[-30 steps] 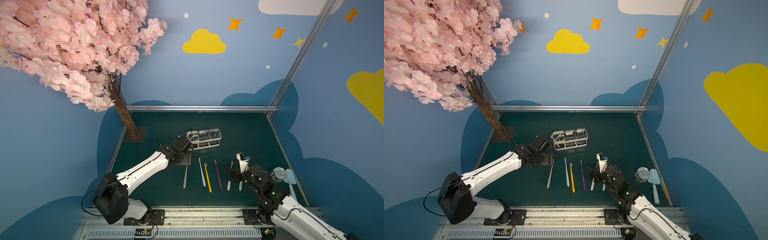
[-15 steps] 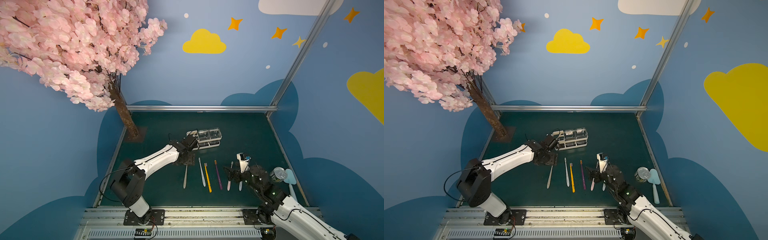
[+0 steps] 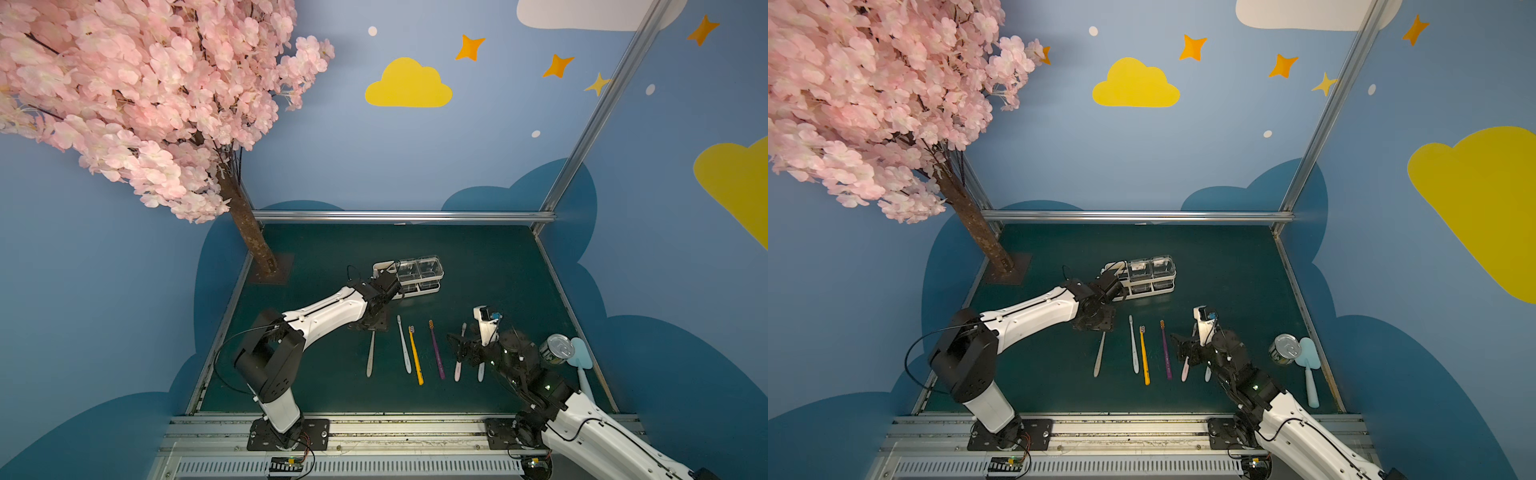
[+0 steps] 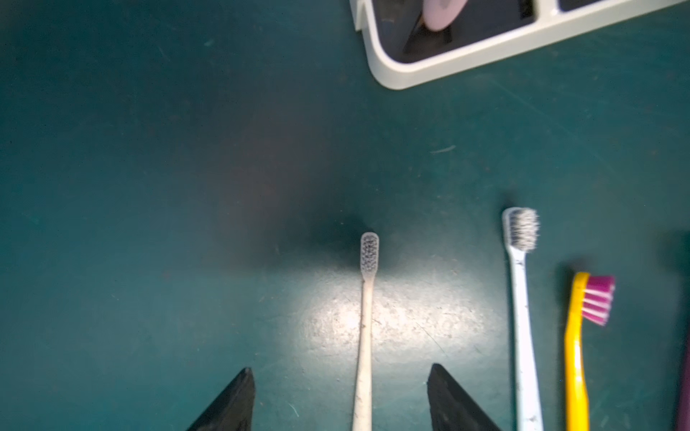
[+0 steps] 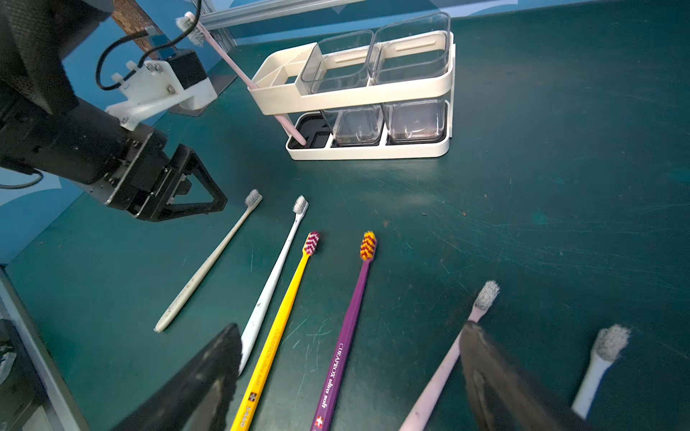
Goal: Place the toothbrush into the toothbrush holder
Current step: Pick up the toothbrush from the center of the board.
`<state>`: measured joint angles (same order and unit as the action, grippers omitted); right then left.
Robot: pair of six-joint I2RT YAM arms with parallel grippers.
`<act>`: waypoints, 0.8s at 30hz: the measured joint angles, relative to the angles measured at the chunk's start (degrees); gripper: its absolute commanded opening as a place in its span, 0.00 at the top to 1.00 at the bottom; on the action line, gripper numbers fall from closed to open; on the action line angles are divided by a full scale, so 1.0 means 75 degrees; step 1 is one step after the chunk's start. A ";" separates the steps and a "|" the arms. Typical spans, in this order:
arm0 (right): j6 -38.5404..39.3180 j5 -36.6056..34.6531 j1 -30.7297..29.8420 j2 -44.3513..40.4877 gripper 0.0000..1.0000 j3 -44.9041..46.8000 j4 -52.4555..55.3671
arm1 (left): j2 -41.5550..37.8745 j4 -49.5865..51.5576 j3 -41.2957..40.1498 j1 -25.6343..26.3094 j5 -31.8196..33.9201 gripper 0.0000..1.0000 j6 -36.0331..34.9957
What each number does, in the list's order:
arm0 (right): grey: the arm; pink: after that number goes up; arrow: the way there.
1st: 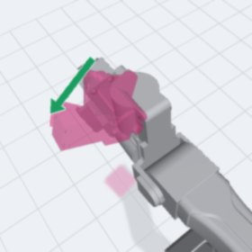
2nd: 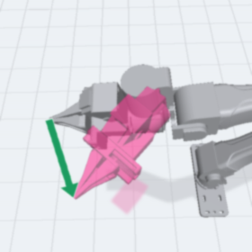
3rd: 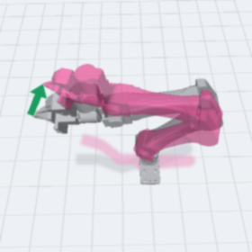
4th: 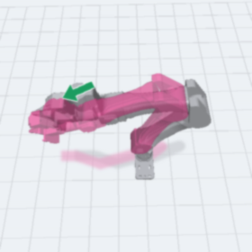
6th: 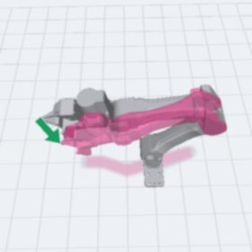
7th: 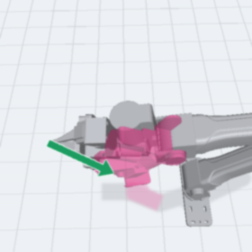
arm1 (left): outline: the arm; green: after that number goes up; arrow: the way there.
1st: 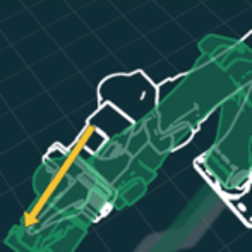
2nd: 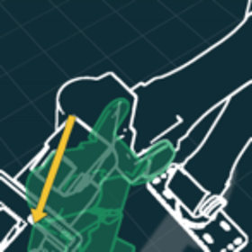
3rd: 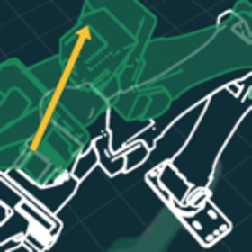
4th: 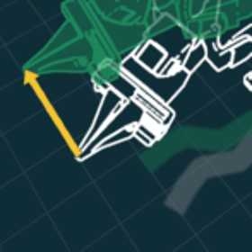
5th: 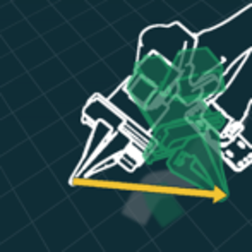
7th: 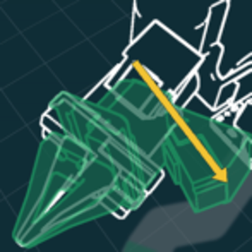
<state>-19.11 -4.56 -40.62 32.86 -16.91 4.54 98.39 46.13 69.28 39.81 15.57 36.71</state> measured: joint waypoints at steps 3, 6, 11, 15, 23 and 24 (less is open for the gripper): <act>0.0000 0.0038 0.0000 -0.0003 0.09 0.0000 0.0000 | 0.0169 -0.0006 0.0003 -0.0003 0.0064 0.36 0.0087; 0.0000 0.0087 0.0000 -0.0026 0.09 0.0000 0.0000 | 0.0341 -0.0009 0.0003 -0.0006 0.0099 0.39 0.0181; 0.0003 0.0128 0.0000 -0.0105 0.09 0.0000 0.0000 | 0.0417 -0.0169 0.0003 -0.0006 0.0099 0.41 0.0338; 0.0003 0.0157 0.0000 -0.0184 0.09 0.0000 0.0003 | 0.0536 -0.0373 0.0032 -0.0006 0.0090 0.42 0.0405; 0.0003 0.0172 0.0000 -0.0280 0.09 0.0000 0.0006 | 0.1177 -0.0764 0.0128 -0.0006 0.0041 0.47 0.0498; 0.0003 0.0187 0.0000 -0.0280 0.09 0.0000 0.0003 | 0.1189 -0.0793 0.0131 -0.0006 0.0044 0.47 0.0501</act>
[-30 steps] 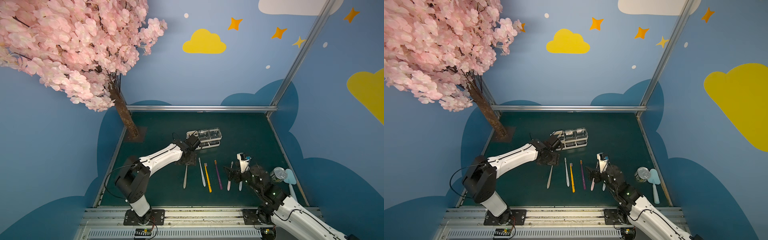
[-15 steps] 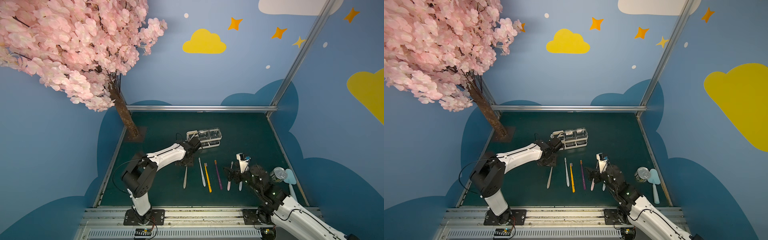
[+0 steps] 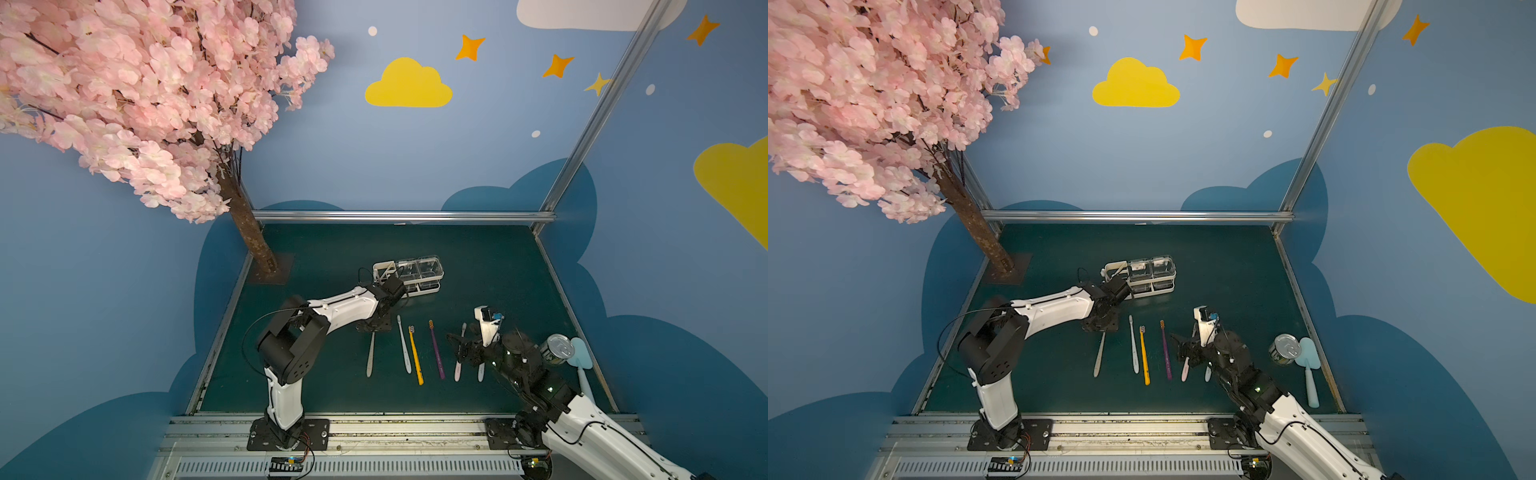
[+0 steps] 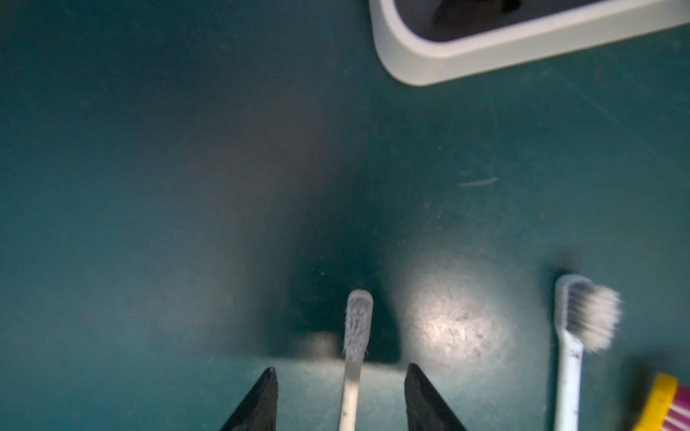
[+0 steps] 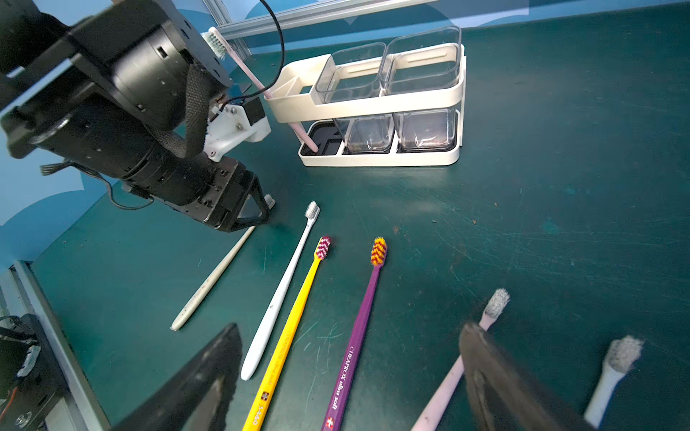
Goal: Place the toothbrush into the toothbrush holder
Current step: Pick up the toothbrush from the center of the board.
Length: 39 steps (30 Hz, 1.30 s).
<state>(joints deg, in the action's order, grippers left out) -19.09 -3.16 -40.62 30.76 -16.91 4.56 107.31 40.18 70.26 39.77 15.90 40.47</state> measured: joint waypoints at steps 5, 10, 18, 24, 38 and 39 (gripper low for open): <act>0.0000 0.0058 0.0000 0.0000 0.09 0.0000 0.0000 | 0.0015 -0.0117 0.0017 -0.0026 0.0006 0.54 -0.0020; 0.0000 0.0087 -0.0006 -0.0006 0.09 0.0000 0.0003 | 0.0184 -0.0137 0.0131 -0.0137 0.0003 0.58 -0.0029; 0.0000 0.0087 -0.0009 -0.0017 0.09 0.0000 0.0003 | 0.0382 -0.0163 0.0262 -0.0262 -0.0079 0.66 -0.0055; 0.0000 0.0087 -0.0012 -0.0015 0.09 0.0000 0.0000 | 0.0393 -0.0195 0.0283 -0.0300 -0.0149 0.73 -0.0064; 0.0003 0.0087 -0.0012 -0.0015 0.09 0.0000 0.0000 | 0.0405 -0.0265 0.0283 -0.0294 -0.0239 0.80 -0.0050; 0.0003 0.0087 -0.0012 -0.0015 0.10 0.0000 0.0000 | 0.0405 -0.0271 0.0283 -0.0289 -0.0245 0.81 -0.0047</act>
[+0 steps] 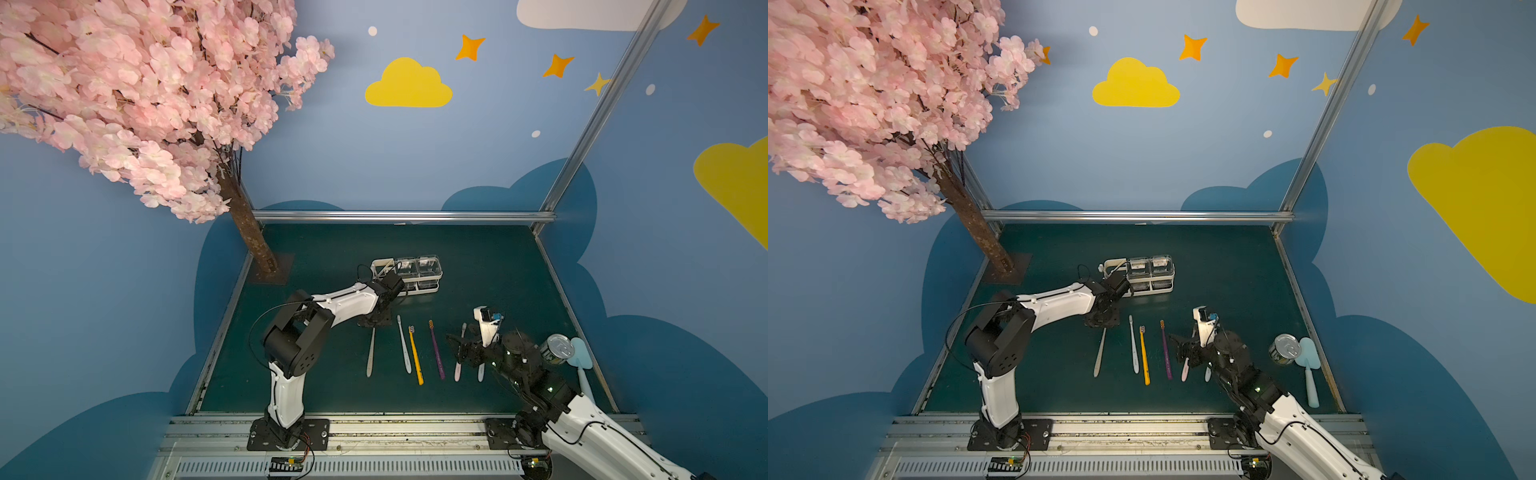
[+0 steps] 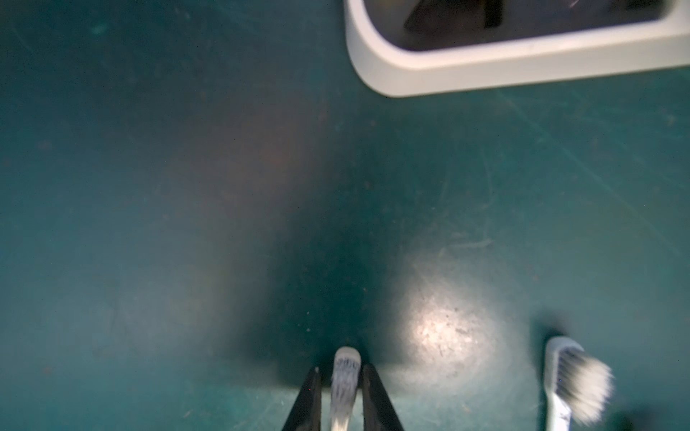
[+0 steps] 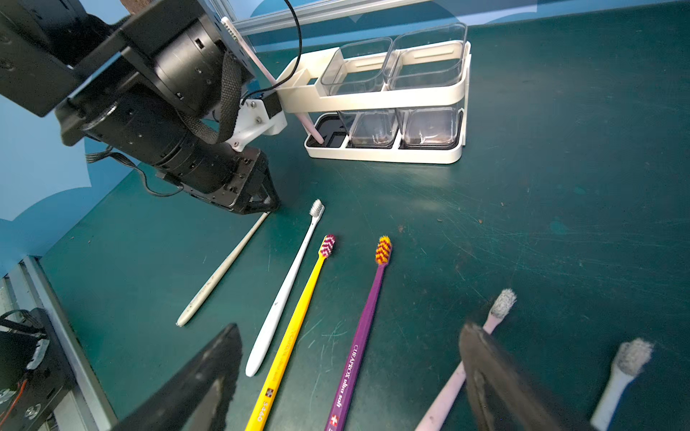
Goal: Place the toothbrush into the toothbrush holder
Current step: Pick up the toothbrush from the center of the board.
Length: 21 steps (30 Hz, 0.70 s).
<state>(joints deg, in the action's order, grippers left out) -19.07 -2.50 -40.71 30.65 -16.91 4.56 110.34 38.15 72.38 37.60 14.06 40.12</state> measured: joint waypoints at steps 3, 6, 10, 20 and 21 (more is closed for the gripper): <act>0.0000 0.0000 -0.0003 -0.0009 0.09 0.0000 0.0000 | 0.0000 -0.0015 0.0000 0.0017 0.0003 0.82 -0.0003; 0.0000 0.0003 -0.0003 -0.0020 0.09 0.0000 0.0003 | 0.0000 -0.0020 0.0000 0.0035 0.0009 0.83 0.0000; 0.0000 0.0006 -0.0003 -0.0047 0.09 0.0000 0.0000 | 0.0003 -0.0029 0.0000 0.0052 0.0026 0.84 0.0000; 0.0000 0.0035 -0.0003 -0.0052 0.09 0.0000 0.0003 | -0.0012 0.0009 -0.0023 0.0201 0.0219 0.91 0.0085; 0.0000 0.0050 -0.0003 -0.0052 0.09 0.0000 0.0003 | -0.0020 0.0047 -0.0029 0.0221 0.0221 0.92 0.0099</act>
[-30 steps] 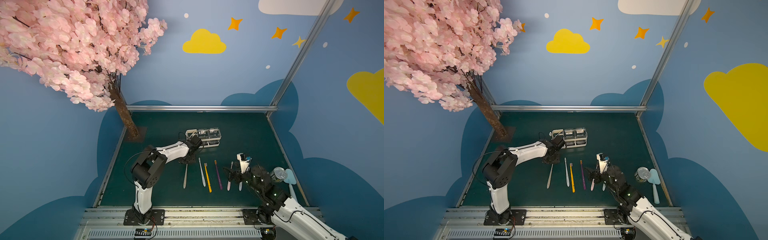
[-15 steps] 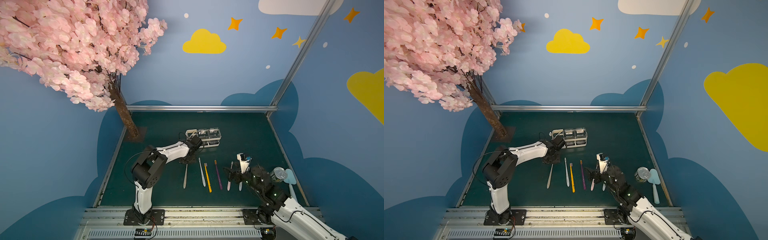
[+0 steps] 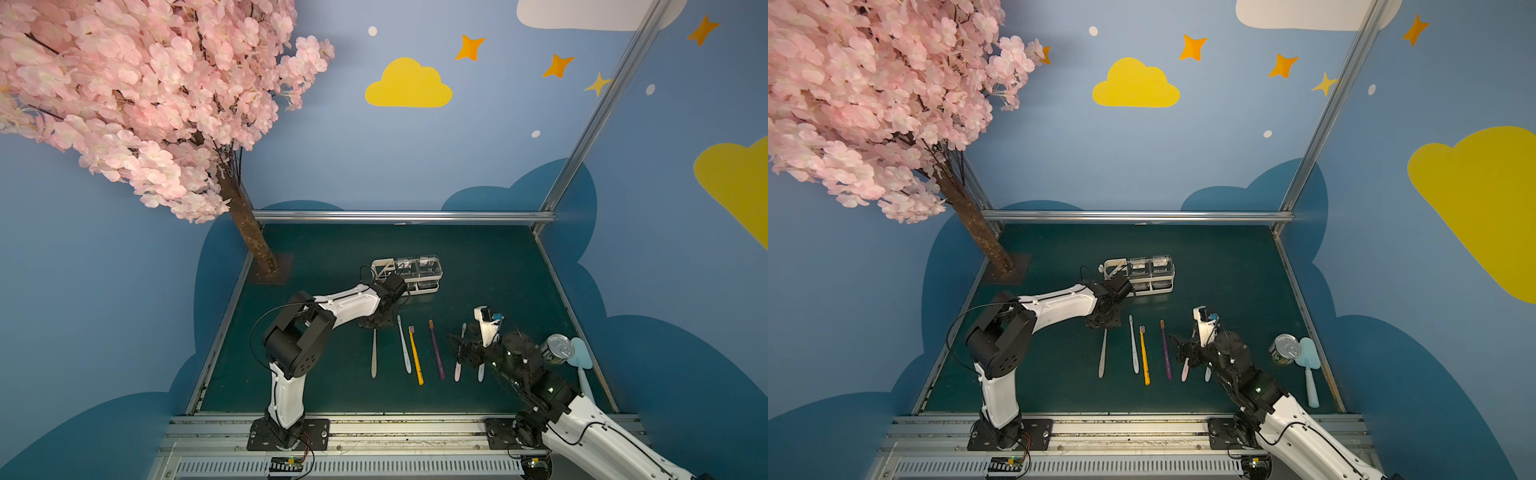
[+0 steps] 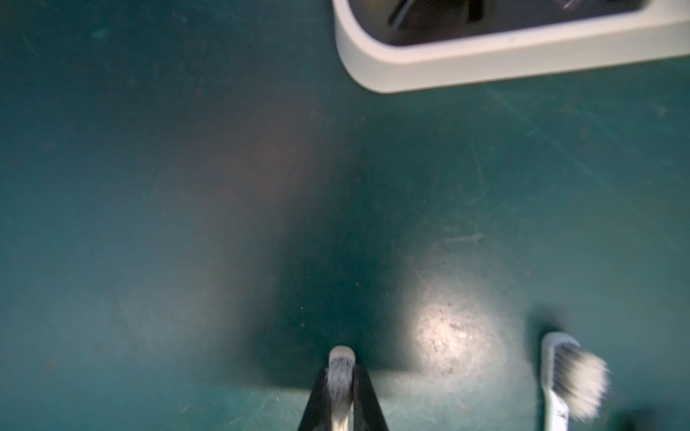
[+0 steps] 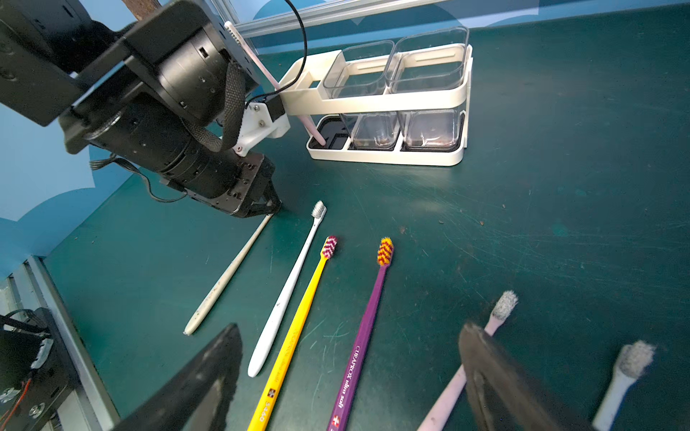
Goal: Place the toothbrush into the toothbrush holder
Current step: Pick up the toothbrush from the center of the board.
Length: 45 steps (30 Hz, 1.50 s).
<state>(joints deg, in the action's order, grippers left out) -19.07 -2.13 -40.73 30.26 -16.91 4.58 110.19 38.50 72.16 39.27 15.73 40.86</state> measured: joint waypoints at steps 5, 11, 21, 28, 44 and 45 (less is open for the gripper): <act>0.0000 0.0085 -0.0003 0.0041 0.09 0.0000 -0.0003 | -0.0157 0.0254 -0.0140 0.0087 0.0026 0.94 0.0082; 0.0006 0.0262 -0.0006 0.0242 0.09 0.0000 -0.0023 | -0.0702 0.0565 -0.0221 0.0125 0.0023 0.96 0.0154; 0.0009 0.1081 -0.0085 0.0933 0.09 0.0000 -0.0443 | -0.1649 0.0746 -0.0207 0.0160 0.0032 0.98 0.0163; -0.0093 0.1620 -0.0300 0.1370 0.09 -0.0003 -0.0711 | -0.2215 0.0627 -0.0213 0.0187 0.0041 0.98 0.0277; -0.1309 0.2090 -0.1999 0.4374 0.12 -0.1594 -0.2119 | -0.3028 0.0157 -0.0143 0.0356 0.0184 0.98 0.0230; -0.1335 0.2052 -0.2157 0.4689 0.13 -0.1795 -0.2247 | -0.3042 0.0117 -0.0114 0.0370 0.0201 0.98 0.0213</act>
<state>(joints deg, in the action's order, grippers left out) -29.08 13.26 -56.90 65.43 -30.37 -12.27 87.37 39.38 71.31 42.04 17.23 42.46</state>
